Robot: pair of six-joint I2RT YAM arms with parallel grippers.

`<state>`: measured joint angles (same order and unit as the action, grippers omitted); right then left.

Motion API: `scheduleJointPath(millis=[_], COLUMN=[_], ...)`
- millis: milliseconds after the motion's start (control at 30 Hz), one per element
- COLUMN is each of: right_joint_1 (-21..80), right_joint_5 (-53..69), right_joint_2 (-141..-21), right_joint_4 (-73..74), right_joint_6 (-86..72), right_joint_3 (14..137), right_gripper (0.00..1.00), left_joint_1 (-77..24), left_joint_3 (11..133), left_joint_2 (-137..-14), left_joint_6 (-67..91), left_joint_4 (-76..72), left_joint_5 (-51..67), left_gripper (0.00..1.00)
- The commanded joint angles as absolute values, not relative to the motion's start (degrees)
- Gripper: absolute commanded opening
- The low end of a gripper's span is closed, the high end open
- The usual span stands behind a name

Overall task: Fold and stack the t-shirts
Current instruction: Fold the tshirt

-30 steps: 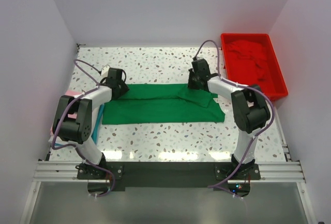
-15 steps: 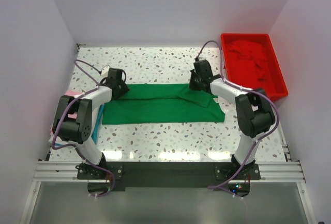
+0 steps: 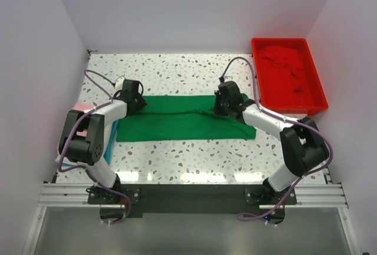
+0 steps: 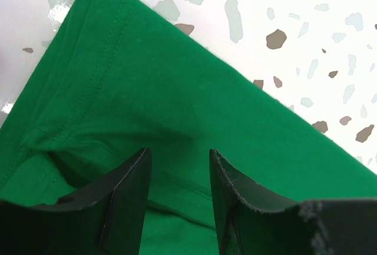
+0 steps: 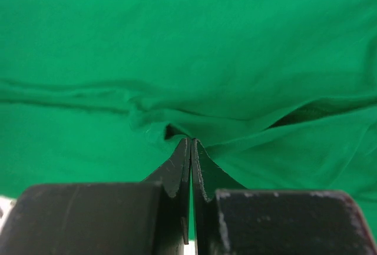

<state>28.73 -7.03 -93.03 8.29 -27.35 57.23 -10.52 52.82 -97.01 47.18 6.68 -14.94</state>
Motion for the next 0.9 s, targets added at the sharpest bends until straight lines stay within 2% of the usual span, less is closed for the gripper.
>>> scheduleJointPath(millis=[0, 300, 567, 667, 700, 833, 867], right_joint_1=[31.72, 39.1, 40.6, 41.13, 41.13, 41.22, 41.13], right_joint_5=[-10.19, -15.99, -17.76, -17.58, -17.49, -17.49, -18.1], right_joint_2=[-88.42, -85.61, -79.38, -77.62, -77.17, -75.41, -74.89], right_joint_4=[5.19, 4.84, 5.1, 5.54, 5.97, 7.99, 8.69], right_joint_6=[-30.23, -33.75, -34.8, -34.89, -34.89, -34.63, -34.63], right_joint_3=[53.72, 49.14, 45.0, 44.3, 44.3, 45.35, 45.79], right_gripper=[0.0, 0.0, 0.02, 0.17, 0.29, 0.47, 0.48], left_joint_1=[-10.72, -10.72, -10.72, -10.72, -10.72, -10.81, -10.9], left_joint_3=[51.95, 50.54, 50.1, 50.18, 50.1, 50.27, 50.27], left_joint_2=[-94.57, -93.78, -93.25, -92.9, -92.73, -92.11, -91.85], left_joint_6=[46.67, 46.58, 46.06, 45.53, 45.35, 44.04, 43.34], left_joint_4=[3.6, 2.46, 1.32, 0.88, 0.88, -1.05, -1.23], left_joint_5=[-14.94, -14.24, -12.83, -11.96, -11.61, -9.85, -9.41], left_gripper=[0.49, 0.49, 0.49, 0.49, 0.5, 0.52, 0.52])
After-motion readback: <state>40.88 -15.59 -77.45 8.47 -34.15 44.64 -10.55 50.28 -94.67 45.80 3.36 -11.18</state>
